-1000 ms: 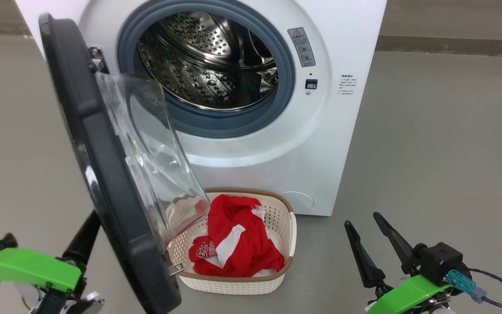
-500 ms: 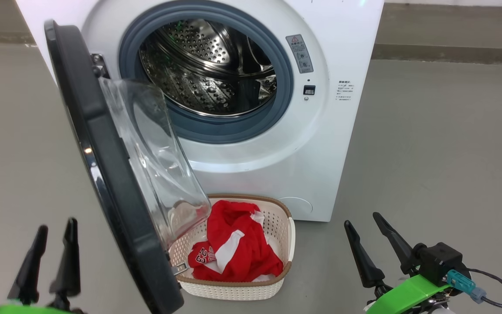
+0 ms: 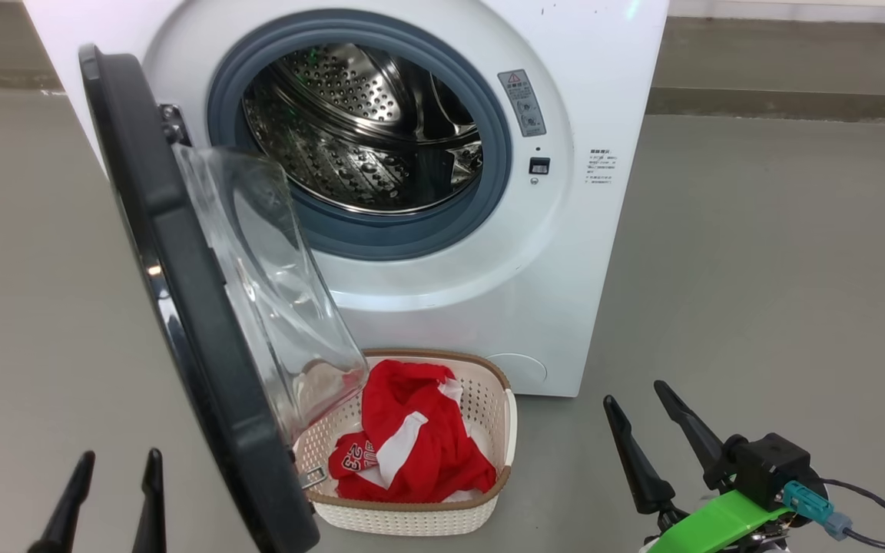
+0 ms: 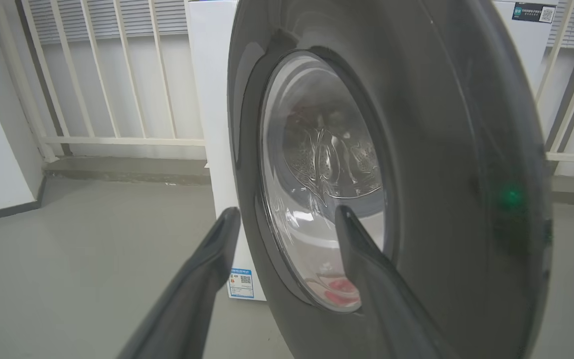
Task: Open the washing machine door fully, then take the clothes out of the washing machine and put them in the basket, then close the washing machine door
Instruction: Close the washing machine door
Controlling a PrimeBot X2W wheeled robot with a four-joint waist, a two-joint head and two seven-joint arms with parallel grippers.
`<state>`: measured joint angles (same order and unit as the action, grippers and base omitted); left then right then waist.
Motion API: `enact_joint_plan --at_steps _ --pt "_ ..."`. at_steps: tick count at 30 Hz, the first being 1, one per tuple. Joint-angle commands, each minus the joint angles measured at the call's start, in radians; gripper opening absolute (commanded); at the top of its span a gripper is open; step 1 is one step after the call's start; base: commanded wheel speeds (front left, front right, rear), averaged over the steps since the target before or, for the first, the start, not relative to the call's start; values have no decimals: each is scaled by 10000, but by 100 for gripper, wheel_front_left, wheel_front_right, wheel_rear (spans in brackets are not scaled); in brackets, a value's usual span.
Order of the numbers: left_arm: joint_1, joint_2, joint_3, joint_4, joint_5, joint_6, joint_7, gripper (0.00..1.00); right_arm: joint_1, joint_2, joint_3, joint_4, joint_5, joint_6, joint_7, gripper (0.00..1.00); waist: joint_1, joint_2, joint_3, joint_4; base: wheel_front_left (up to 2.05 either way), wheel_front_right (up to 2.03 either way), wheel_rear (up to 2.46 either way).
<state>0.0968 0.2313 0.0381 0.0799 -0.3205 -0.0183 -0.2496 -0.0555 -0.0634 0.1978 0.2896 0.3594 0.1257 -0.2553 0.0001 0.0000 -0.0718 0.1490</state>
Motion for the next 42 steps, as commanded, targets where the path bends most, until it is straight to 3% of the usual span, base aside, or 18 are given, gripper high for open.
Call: enact_joint_plan --at_steps 1,16,32,40,41,42 --pt "-233 121 355 -233 250 88 -114 100 -156 -20 196 -235 -55 50 -65 100 -1 0 -5 -12 0 0 0" --pt "286 -904 1068 -445 1498 -397 -121 100 -177 -71 177 -282 -61 50 -65 100 -1 0 125 -93 0 0 0" --pt "232 -1303 1448 -389 2043 -684 -121 100 -195 -138 191 -279 -46 50 -65 100 -1 0 196 -20 0 0 0" --pt "266 -1410 1591 -239 2242 -618 -122 100 -217 -151 159 -280 -43 50 -65 100 -1 0 194 -2 0 0 0" --pt "266 -1410 1578 -197 2282 -627 -122 49 -216 -149 151 -278 -36 50 -65 100 -1 0 198 -1 0 0 0" --pt "266 -1406 1552 -127 2303 -647 -122 5 -216 -145 139 -271 -27 50 -65 100 -1 0 202 2 0 0 0"
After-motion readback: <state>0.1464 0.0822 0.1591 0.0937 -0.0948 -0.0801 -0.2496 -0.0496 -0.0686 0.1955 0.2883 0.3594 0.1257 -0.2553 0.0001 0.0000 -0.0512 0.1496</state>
